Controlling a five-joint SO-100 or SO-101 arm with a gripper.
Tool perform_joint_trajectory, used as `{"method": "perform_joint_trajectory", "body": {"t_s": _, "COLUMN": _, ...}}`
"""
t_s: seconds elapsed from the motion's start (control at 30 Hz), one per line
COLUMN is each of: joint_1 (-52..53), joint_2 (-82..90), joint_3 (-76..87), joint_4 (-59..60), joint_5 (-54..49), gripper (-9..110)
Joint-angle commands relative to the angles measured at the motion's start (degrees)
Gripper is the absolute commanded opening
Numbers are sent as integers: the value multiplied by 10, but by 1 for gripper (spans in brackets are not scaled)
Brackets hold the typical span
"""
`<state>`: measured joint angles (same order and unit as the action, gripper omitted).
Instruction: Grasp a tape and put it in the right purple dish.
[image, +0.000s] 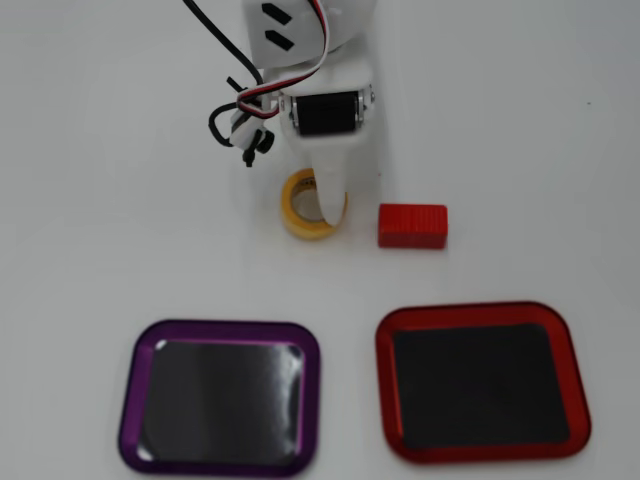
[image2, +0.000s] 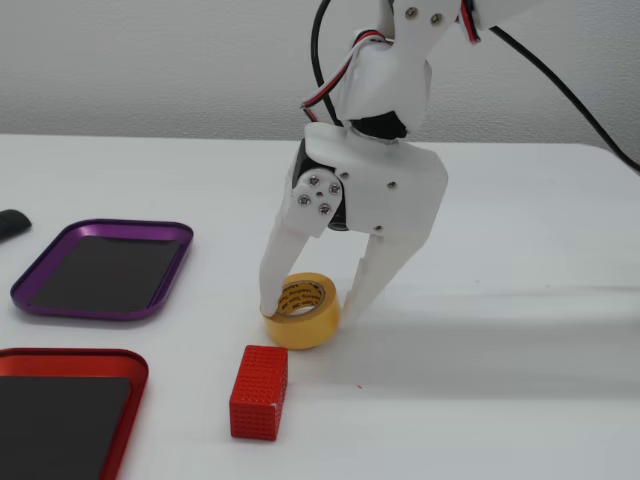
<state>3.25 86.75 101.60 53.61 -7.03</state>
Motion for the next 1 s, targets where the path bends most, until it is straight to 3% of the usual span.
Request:
{"method": "perform_joint_trajectory", "body": {"t_s": 0.0, "joint_1": 14, "joint_2": 12, "joint_3": -4, "joint_4": 6, "joint_5": 2, "gripper": 15}}
{"method": "perform_joint_trajectory", "body": {"t_s": 0.57, "joint_1": 47, "joint_2": 19, "joint_3": -11, "joint_4": 65, "joint_5": 0, "gripper": 15}}
{"method": "perform_joint_trajectory", "body": {"t_s": 0.97, "joint_1": 47, "joint_2": 188, "joint_3": -4, "joint_4": 83, "joint_5": -24, "gripper": 15}}
